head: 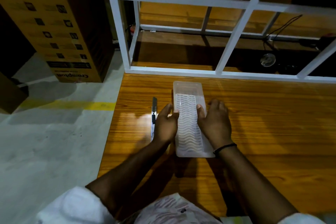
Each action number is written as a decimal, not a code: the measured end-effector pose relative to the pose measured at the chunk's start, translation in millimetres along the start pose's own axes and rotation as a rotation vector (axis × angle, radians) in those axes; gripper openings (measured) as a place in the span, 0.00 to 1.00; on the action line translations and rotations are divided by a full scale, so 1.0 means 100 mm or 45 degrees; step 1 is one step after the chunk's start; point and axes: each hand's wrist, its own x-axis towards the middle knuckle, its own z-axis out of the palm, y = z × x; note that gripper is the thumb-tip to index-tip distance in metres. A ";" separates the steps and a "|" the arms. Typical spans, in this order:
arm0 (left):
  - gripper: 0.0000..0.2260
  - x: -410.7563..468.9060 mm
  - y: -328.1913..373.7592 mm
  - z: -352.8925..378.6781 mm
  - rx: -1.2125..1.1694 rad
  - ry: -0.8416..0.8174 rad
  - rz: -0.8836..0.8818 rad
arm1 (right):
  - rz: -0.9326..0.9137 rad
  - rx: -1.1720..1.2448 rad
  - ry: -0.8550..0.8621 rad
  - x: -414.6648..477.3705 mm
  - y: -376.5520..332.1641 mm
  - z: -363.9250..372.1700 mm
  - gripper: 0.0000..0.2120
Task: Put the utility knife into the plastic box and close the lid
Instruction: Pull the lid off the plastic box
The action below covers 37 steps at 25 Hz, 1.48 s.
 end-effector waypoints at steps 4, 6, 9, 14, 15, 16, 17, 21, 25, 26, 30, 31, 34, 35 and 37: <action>0.10 -0.15 0.12 -0.14 -0.359 -0.074 -0.378 | -0.083 -0.361 -0.399 -0.54 -0.27 -0.23 0.42; 0.17 -0.20 0.16 -0.18 -0.363 -0.132 -0.462 | -0.051 -0.434 -0.568 -0.68 -0.38 -0.23 0.53; 0.21 -0.23 0.18 -0.23 -0.335 -0.203 -0.473 | -0.052 -0.489 -0.607 -0.72 -0.46 -0.17 0.57; 0.23 -0.18 0.16 -0.28 -0.303 -0.268 -0.498 | -0.048 -0.535 -0.614 -0.70 -0.54 -0.12 0.52; 0.22 -0.19 0.16 -0.28 -0.308 -0.276 -0.495 | -0.039 -0.528 -0.629 -0.70 -0.53 -0.13 0.52; 0.21 -0.21 0.18 -0.27 -0.322 -0.278 -0.494 | -0.031 -0.509 -0.635 -0.70 -0.53 -0.14 0.51; 0.21 -0.22 0.17 -0.26 -0.334 -0.293 -0.496 | -0.012 -0.485 -0.642 -0.69 -0.53 -0.17 0.51; 0.20 -0.21 0.17 -0.26 -0.402 -0.311 -0.503 | 0.063 -0.359 -0.713 -0.58 -0.49 -0.22 0.52; 0.22 -0.24 0.20 -0.27 -0.468 -0.303 -0.512 | 0.144 0.247 -0.673 -0.51 -0.36 -0.47 0.38; 0.22 -0.23 0.19 -0.27 -0.494 -0.288 -0.523 | 0.203 0.475 -0.648 -0.48 -0.31 -0.55 0.30; 0.24 -0.13 0.10 -0.31 -0.520 -0.263 -0.548 | 0.400 0.864 -0.337 -0.35 0.06 -0.77 0.16; 0.25 -0.10 0.08 -0.32 -0.510 -0.272 -0.549 | 0.432 0.846 -0.261 -0.31 0.18 -0.76 0.15; 0.25 -0.04 0.08 -0.35 -0.508 -0.270 -0.525 | 0.461 0.705 -0.142 -0.21 0.49 -0.73 0.13; 0.23 -0.04 0.08 -0.36 -0.499 -0.265 -0.520 | 0.455 0.624 -0.126 -0.18 0.57 -0.72 0.15; 0.18 -0.05 0.06 -0.39 -0.442 -0.238 -0.426 | 0.465 0.483 -0.090 -0.15 0.72 -0.64 0.18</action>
